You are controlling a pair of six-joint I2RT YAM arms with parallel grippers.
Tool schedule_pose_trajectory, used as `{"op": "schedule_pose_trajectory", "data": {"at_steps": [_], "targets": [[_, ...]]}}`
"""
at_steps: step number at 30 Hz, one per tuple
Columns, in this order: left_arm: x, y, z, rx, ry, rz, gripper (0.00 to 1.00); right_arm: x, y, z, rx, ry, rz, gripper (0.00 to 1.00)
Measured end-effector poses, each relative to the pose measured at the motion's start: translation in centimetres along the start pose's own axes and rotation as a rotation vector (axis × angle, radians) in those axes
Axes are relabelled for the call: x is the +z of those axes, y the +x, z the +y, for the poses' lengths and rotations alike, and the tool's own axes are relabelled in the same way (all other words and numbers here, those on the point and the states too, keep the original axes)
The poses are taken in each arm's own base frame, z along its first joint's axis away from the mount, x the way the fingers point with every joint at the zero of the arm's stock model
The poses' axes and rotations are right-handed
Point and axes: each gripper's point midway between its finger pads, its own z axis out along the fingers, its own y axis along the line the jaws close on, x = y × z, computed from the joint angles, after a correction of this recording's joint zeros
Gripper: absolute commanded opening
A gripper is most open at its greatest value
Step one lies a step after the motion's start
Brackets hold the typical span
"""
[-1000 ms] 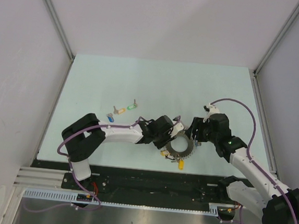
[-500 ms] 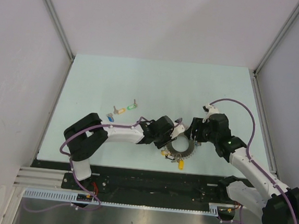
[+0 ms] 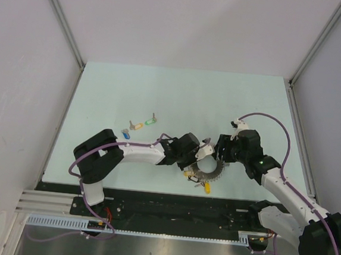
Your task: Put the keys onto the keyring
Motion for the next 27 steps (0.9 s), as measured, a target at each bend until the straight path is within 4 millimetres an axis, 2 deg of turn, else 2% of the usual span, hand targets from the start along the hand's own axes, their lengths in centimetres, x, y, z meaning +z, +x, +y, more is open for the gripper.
{"op": "schedule_pose_trajectory", "data": {"at_steps": [2,15,21,27], "targets": [[0.0,-0.2,-0.2,0.006,0.011,-0.009,0.0,0.0,0.0,0.1,-0.001,-0.003,-0.001,0.61],[-0.1,-0.6,-1.4,0.014,0.07,-0.058,0.0,0.1,0.4,0.3,0.002,-0.021,0.019,0.61],[-1.2,-0.4,-1.7,-0.046,0.102,-0.121,0.0,0.4,1.2,0.5,0.006,-0.044,0.05,0.61],[-2.4,-1.0,-1.0,-0.115,0.115,-0.219,0.0,0.7,2.0,1.5,-0.001,-0.113,0.085,0.61]]}}
